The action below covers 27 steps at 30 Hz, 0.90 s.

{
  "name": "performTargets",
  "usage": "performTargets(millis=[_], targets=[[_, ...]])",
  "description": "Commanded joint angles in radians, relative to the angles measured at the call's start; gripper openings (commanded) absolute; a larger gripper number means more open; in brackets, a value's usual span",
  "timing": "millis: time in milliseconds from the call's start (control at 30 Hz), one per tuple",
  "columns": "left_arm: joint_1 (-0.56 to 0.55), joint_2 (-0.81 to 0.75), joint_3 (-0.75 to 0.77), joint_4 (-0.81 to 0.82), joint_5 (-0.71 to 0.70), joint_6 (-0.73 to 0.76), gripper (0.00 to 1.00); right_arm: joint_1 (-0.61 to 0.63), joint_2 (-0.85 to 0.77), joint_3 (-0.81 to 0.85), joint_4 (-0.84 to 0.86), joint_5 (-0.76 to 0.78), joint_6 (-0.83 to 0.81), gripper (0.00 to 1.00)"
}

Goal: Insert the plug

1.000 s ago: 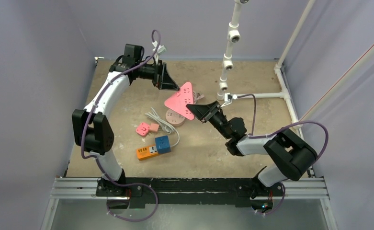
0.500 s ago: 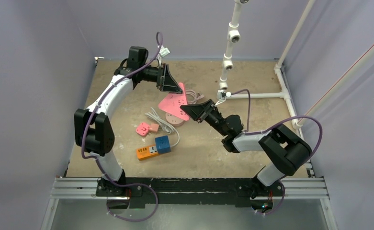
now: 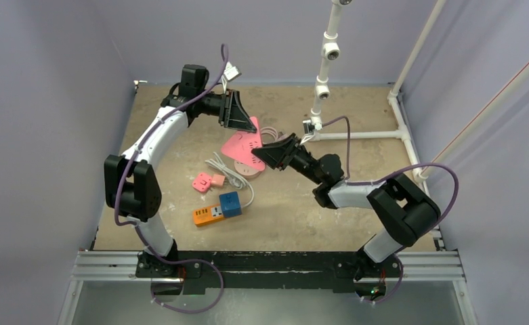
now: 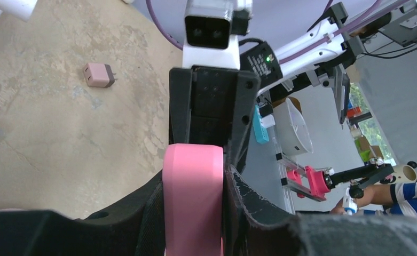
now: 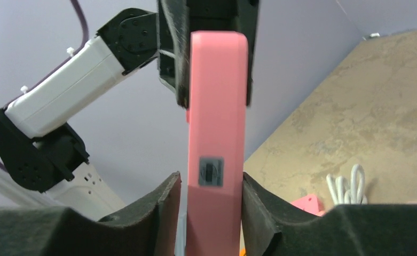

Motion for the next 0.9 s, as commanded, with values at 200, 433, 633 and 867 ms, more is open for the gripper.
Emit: performTargets(millis=[200,433,633,867], targets=[[-0.012,-0.034,-0.006,-0.072,-0.038,0.090,0.00,-0.057,0.002,0.272,-0.217,-0.286,-0.249,0.61],[-0.012,-0.018,0.043,-0.124,-0.074,0.140,0.05,-0.057,0.023,0.212,-0.123,-0.368,-0.162,0.06],[-0.014,-0.009,0.129,-0.368,-0.259,0.432,0.99,-0.065,-0.033,0.146,-0.129,-0.299,-0.091,0.00],[0.012,-0.112,0.020,-0.393,-0.547,0.728,0.99,-0.115,-0.115,-0.053,-0.181,-0.005,0.203,0.00]])
